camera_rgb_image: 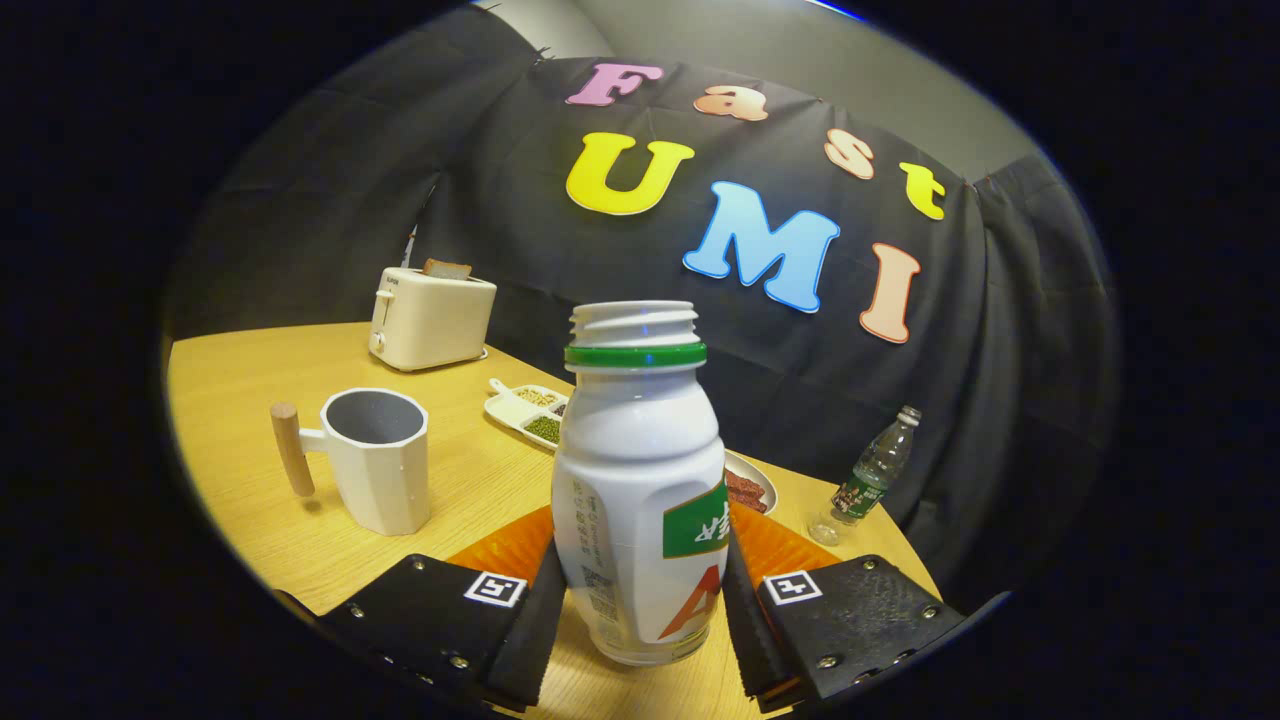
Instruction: Take the bottle from table, then pour the juice into the cup, finally place the bottle on the coaster
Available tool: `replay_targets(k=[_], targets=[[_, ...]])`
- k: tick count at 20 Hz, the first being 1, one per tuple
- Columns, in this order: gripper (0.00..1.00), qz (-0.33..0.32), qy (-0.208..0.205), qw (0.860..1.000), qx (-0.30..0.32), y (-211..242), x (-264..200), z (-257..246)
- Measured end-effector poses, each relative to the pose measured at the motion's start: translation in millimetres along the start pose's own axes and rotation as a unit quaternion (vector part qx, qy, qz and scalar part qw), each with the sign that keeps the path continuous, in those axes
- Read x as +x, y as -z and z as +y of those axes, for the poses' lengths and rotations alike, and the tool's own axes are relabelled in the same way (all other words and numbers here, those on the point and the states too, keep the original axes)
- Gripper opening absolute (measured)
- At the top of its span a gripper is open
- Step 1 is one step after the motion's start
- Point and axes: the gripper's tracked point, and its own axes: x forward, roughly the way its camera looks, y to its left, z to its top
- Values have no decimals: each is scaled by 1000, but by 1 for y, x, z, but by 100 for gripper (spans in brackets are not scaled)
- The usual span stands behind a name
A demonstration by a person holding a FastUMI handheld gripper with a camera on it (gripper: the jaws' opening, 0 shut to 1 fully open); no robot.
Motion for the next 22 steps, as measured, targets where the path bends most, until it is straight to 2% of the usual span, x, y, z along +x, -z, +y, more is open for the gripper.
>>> replay_targets(k=[13, 22], targets=[[72, 19, -5, 992, -126, -12, 14, 29], [72, 27, 6, 976, -215, -10, 23, 40]])
